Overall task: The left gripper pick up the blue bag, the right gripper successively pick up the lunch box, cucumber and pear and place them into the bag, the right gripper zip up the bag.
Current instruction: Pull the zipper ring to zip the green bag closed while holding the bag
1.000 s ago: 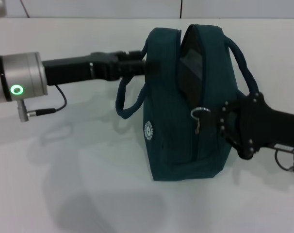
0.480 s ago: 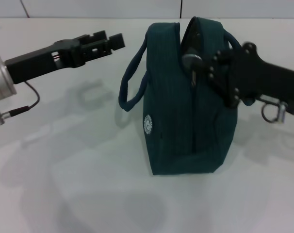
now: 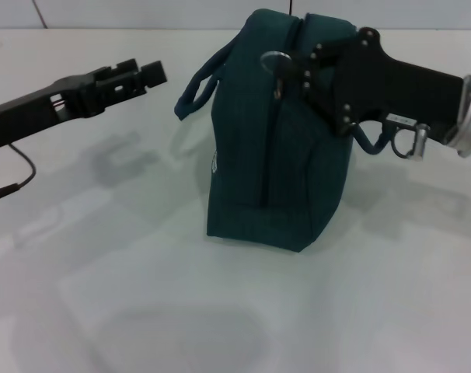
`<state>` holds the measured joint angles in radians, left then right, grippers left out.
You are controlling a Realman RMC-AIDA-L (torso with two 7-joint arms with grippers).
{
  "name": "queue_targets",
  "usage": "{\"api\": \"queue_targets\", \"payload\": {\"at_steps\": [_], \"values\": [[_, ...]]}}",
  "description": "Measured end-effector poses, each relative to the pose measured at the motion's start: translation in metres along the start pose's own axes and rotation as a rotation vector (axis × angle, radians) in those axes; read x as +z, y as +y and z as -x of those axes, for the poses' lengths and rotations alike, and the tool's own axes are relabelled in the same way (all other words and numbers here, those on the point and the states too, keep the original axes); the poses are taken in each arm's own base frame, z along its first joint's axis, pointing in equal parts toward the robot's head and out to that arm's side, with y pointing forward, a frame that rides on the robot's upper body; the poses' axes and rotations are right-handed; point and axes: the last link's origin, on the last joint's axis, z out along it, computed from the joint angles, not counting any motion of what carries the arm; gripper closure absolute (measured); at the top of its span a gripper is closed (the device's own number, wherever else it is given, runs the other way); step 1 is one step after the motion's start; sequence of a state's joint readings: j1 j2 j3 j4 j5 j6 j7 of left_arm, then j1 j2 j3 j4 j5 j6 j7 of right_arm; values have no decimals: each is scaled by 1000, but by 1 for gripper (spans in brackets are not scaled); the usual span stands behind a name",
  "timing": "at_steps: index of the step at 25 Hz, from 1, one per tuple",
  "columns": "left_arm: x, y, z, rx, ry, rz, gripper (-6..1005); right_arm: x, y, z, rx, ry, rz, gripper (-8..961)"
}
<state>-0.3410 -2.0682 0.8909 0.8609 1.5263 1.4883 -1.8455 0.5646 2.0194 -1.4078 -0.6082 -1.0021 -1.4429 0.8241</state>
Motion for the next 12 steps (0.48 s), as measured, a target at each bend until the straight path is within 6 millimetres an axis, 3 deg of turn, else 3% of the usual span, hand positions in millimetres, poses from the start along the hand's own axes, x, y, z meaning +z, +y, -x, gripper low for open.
{"api": "queue_targets", "payload": {"at_steps": [5,12], "values": [[-6,-1,2,3,-27,0,139,11,-2,5,-16,-8,33,947],[1,5,6,-2,-98,43,142,17,2,3,-16,-3,60,947]]}}
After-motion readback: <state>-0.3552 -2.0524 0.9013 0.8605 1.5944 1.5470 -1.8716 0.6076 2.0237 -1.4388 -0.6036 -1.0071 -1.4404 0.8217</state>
